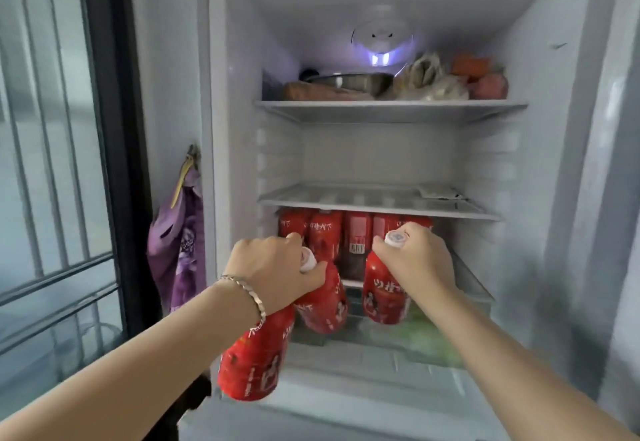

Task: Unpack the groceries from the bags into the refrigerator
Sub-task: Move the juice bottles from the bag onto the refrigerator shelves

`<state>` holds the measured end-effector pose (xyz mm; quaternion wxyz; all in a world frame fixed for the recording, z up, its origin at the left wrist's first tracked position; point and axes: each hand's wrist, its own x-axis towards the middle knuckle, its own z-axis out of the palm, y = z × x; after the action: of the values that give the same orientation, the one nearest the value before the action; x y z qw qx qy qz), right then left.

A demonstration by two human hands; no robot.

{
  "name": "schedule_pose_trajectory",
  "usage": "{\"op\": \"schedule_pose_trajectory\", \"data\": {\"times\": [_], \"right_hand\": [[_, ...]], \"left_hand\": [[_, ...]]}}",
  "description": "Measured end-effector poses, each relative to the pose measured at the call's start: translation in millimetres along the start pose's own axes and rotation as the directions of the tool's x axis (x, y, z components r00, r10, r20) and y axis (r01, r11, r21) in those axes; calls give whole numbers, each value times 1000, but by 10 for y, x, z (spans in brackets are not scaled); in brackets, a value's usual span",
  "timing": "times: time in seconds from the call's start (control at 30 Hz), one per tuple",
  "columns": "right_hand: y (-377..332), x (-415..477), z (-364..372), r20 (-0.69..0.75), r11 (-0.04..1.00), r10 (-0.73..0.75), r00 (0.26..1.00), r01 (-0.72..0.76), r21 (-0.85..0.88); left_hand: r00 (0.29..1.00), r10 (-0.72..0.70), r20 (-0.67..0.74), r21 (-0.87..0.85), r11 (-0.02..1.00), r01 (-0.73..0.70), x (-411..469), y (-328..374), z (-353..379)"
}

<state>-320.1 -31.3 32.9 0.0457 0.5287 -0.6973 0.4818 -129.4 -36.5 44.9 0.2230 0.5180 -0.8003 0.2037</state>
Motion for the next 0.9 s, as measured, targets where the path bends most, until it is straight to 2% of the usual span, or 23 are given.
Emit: {"op": "schedule_pose_trajectory", "data": {"times": [0.17, 0.37, 0.47, 0.53, 0.6, 0.73, 0.83, 0.9], "right_hand": [[164, 623, 534, -36, 1000, 19, 999, -19, 6], [260, 792, 868, -151, 995, -102, 983, 97, -37], [353, 725, 949, -193, 997, -72, 979, 65, -43], [400, 608, 1023, -143, 993, 1, 990, -17, -116], [420, 520, 1087, -119, 988, 6, 993, -24, -152], [454, 710, 1150, -34, 987, 119, 992, -122, -108], [515, 911, 1261, 37, 993, 119, 992, -119, -17], [537, 1032, 1317, 168, 993, 114, 979, -110, -32]], "left_hand": [[999, 7, -36, 12, 1000, -7, 727, -128, 403], [997, 72, 32, 25, 997, -73, 1126, -189, 758], [996, 89, 29, 7, 996, -90, 1228, -224, 833], [993, 119, 25, 12, 993, -119, 1280, -224, 839], [986, 163, 34, 19, 986, -163, 1330, -211, 836], [970, 208, 122, -11, 978, -208, 1452, -209, 831], [967, 218, 133, -31, 976, -215, 1508, -237, 849], [966, 224, 128, -41, 975, -220, 1511, -250, 859]]}}
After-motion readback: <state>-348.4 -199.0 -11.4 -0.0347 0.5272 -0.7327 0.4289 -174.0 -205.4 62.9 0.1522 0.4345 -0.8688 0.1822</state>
